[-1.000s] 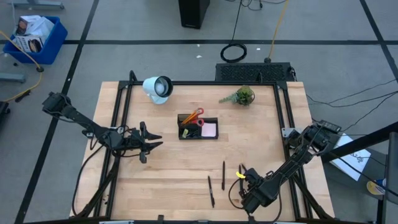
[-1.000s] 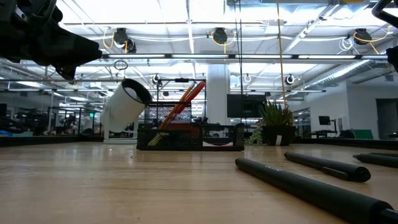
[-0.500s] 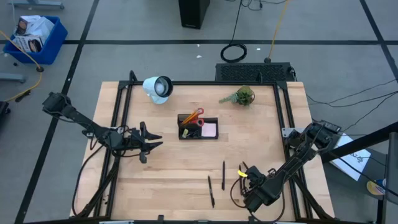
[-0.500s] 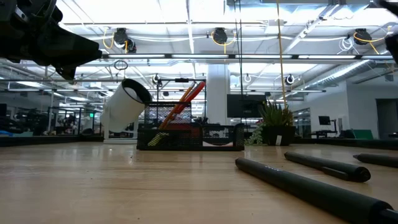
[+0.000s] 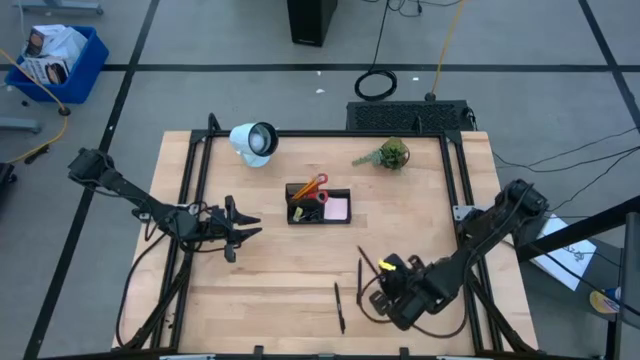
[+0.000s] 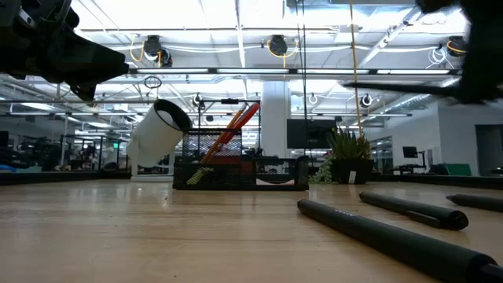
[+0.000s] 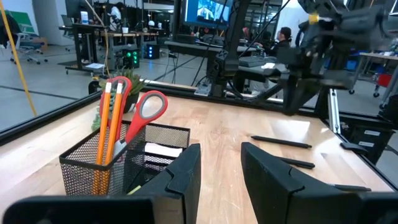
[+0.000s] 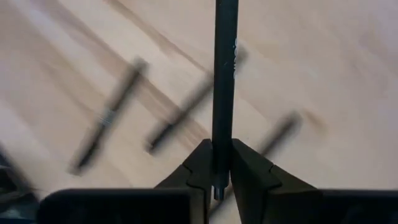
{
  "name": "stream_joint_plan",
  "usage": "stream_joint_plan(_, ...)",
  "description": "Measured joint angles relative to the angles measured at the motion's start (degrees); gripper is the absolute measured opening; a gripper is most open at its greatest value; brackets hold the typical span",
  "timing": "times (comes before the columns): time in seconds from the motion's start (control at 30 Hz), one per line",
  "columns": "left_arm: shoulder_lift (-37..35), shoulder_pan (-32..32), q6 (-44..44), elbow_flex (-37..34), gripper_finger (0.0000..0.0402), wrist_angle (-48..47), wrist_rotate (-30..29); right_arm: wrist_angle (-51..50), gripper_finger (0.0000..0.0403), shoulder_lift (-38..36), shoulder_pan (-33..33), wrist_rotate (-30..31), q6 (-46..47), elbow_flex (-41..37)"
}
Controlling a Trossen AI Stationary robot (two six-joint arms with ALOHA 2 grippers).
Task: Pick and place office supplies into organizer
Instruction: Put the black pen into the black desk organizer
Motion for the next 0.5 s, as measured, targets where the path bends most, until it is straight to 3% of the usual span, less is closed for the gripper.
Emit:
stream_joint_plan(0.27,0.0,-0.02,0.0,0.0,0.0118,0.0,0.0,21.04,0.0035,-0.67,-5.73,5.29,-21.11,0.0)
stream_joint_plan(0.5,0.02,0.0,0.0,0.0,0.0118,0.0,0.0,32.2,0.0033,-0.67,-10.65,8.75,-37.8,0.0)
